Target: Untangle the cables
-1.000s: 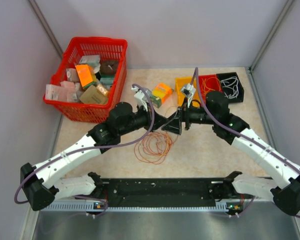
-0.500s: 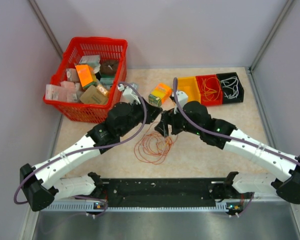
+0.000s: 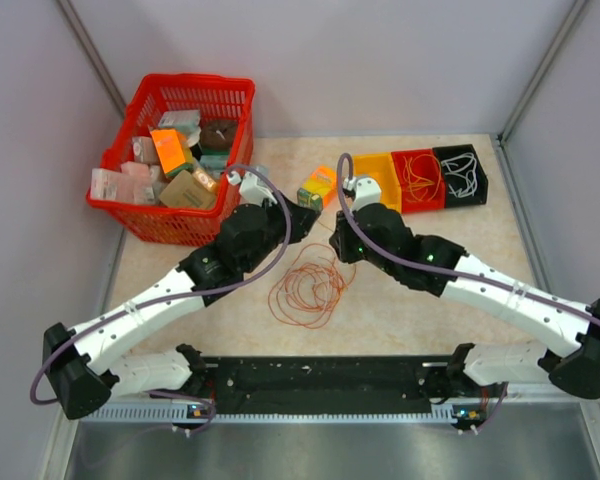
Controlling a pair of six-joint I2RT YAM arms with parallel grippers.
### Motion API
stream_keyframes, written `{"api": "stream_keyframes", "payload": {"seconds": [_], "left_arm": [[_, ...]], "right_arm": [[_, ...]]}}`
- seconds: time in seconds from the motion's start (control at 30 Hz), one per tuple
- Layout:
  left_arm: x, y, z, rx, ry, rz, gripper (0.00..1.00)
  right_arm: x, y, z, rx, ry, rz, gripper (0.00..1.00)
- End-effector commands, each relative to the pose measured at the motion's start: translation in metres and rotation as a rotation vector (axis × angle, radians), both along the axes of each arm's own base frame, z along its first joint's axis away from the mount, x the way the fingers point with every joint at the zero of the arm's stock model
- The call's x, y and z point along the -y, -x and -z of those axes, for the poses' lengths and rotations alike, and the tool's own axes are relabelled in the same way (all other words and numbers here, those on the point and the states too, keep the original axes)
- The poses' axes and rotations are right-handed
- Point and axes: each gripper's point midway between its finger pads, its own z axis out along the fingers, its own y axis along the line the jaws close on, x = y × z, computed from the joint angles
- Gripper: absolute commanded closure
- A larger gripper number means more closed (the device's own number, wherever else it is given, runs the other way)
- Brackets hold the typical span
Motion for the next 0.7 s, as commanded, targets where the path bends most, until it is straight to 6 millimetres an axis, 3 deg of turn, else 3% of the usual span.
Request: {"api": "stream_keyframes", "payload": {"seconds": [0.0, 0.03, 0.1, 0.13, 0.2, 0.3, 0.43, 0.67], "left_arm": [[0.006, -0.005, -0.016, 0.019, 0.076, -0.018, 1.00], [0.006, -0.006, -0.015, 0.023, 0.072, -0.019, 1.00], [0.001, -0.007, -0.014, 0.046, 0.044, -0.033, 1.00], [-0.003, -0.008, -0.013, 0.059, 0.025, -0.042, 0.91], [-0.014, -0.007, -0.010, 0.084, -0.004, -0.066, 0.53], [-0.028, 0.001, -0.015, 0.156, -0.015, -0.068, 0.26], [-0.040, 0.014, -0.014, 0.216, -0.043, -0.036, 0.22], [-0.023, 0.041, 0.006, 0.260, -0.035, 0.150, 0.27]], "right_arm": [[-0.005, -0.006, -0.010, 0.024, 0.004, 0.031, 0.95], [-0.005, -0.007, -0.010, 0.031, 0.012, 0.033, 1.00], [0.000, -0.012, -0.013, 0.037, 0.011, 0.039, 1.00], [0.005, -0.017, -0.011, 0.026, 0.006, 0.047, 1.00], [0.016, -0.030, -0.008, 0.013, -0.003, 0.054, 1.00], [0.049, -0.062, 0.002, 0.024, 0.045, 0.138, 1.00], [0.109, -0.118, 0.015, 0.050, 0.135, 0.313, 1.00], [0.227, -0.222, -0.005, 0.191, 0.357, 0.633, 1.00]]}}
